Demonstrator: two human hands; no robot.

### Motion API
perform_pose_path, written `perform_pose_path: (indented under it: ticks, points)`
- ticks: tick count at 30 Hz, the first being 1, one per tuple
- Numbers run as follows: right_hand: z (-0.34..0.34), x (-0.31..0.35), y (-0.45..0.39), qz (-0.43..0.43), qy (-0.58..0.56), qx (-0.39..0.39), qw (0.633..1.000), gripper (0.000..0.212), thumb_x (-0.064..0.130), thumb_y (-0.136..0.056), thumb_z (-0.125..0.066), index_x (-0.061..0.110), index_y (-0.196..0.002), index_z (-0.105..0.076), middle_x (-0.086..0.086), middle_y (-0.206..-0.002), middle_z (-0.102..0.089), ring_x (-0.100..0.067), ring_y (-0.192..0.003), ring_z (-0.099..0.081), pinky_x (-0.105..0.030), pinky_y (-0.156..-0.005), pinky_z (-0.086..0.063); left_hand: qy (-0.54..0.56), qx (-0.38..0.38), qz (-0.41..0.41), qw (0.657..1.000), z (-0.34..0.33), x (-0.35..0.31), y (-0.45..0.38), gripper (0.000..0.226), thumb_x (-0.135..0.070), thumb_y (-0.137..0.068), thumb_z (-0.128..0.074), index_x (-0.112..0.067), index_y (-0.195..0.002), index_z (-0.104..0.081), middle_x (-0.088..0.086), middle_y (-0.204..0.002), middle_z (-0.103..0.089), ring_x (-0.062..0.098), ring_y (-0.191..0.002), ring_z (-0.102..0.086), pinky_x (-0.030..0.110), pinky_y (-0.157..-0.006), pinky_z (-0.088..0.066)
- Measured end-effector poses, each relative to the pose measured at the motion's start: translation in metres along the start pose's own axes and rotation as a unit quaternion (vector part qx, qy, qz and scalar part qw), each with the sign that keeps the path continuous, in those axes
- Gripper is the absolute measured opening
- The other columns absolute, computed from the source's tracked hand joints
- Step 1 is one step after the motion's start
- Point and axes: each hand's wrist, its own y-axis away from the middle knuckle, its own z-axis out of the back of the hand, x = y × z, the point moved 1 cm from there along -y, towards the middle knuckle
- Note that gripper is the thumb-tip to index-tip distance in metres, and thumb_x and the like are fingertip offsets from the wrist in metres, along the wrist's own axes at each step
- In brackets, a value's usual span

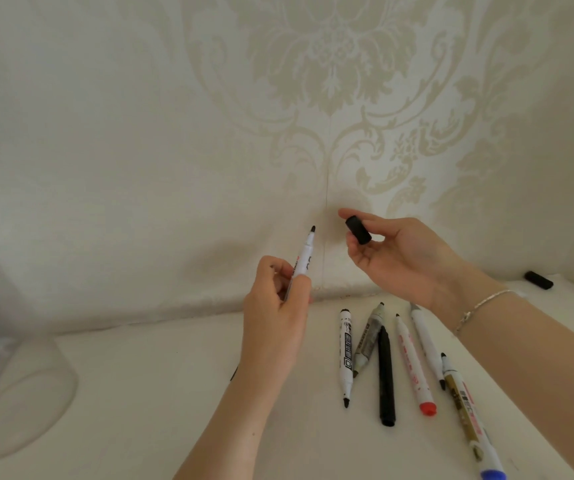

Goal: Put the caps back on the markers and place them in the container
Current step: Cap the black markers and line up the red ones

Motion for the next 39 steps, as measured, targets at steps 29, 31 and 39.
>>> perform_pose_path:
  ticks: [29,31,39]
  points:
    - [-0.014,-0.012,0.005,0.124,0.164,-0.005,0.979,0.018,-0.006,-0.088,-0.054,-0.006,-0.106,-0.060,-0.021,-0.085,-0.066,-0.031,-0.083,-0.071,-0.032,-0.072,-0.060,-0.026,0.056,-0.006,0.998,-0.003,0.001,0.005,0.010,-0.026,-0.085,-0.052,-0.020,-0.080,-0.045,0.011,-0.069,-0.061,0.015,-0.050,-0.043,0.027,-0.047,-0.037]
    - [-0.014,-0.011,0.005,0.133,0.200,0.001,0.971,0.018,-0.006,-0.088,-0.055,-0.006,-0.104,-0.063,-0.021,-0.088,-0.067,-0.029,-0.084,-0.072,-0.029,-0.072,-0.059,-0.021,0.052,-0.001,0.998,-0.004,0.000,0.005,0.011,-0.015,-0.090,-0.052,-0.017,-0.082,-0.045,0.015,-0.072,-0.061,0.015,-0.047,-0.043,0.021,-0.044,-0.037]
    - [-0.015,0.003,0.007,0.075,0.365,0.040,0.927,0.016,0.002,-0.086,-0.064,0.001,-0.102,-0.068,-0.018,-0.096,-0.073,-0.027,-0.091,-0.071,-0.034,-0.084,-0.057,-0.042,0.041,-0.041,0.997,-0.002,0.004,0.006,0.011,-0.031,-0.088,-0.056,-0.024,-0.085,-0.048,0.010,-0.076,-0.061,0.018,-0.054,-0.045,0.040,-0.054,-0.040]
